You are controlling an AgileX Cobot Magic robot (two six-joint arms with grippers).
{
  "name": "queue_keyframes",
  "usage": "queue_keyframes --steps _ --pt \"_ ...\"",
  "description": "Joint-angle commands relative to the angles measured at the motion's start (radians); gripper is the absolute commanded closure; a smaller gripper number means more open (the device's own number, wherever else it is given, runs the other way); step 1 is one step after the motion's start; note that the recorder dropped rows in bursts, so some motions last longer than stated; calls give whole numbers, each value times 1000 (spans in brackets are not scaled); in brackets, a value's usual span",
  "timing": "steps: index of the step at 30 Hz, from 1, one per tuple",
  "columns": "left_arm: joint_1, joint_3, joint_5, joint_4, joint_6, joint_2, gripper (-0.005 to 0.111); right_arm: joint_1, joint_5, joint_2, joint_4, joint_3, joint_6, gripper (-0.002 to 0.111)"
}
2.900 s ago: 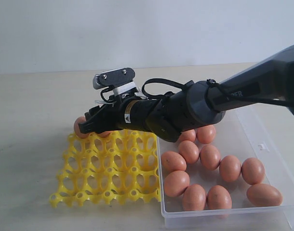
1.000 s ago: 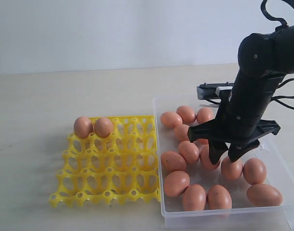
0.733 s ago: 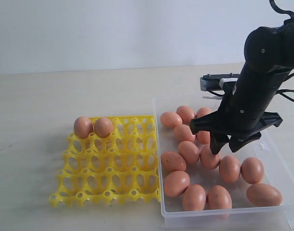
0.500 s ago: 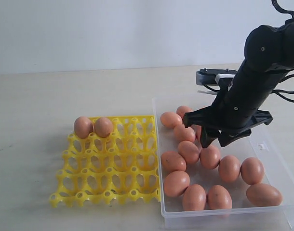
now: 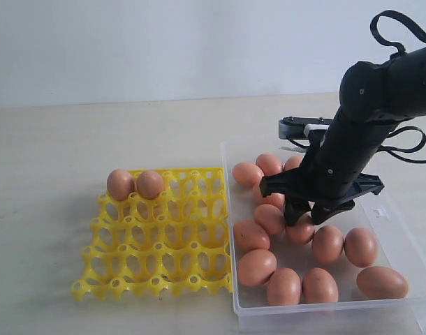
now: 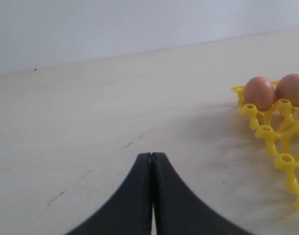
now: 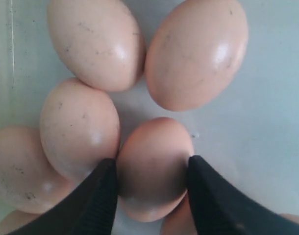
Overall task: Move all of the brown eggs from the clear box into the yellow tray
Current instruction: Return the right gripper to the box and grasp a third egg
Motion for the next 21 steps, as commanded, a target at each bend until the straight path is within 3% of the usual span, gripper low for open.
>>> queue_keyframes --steps 1,6,10,21 --pt "-7 -4 -12 -7 -4 2 107 -3 -46 58 0 5 -20 65" --pt "-7 -4 -12 -7 -4 2 107 -3 -38 84 17 5 -28 63" --pt "-7 -4 -12 -7 -4 2 107 -3 -17 84 19 5 -56 47" --pt "-7 -4 -12 -7 -4 2 107 -3 -71 80 3 5 -65 48"
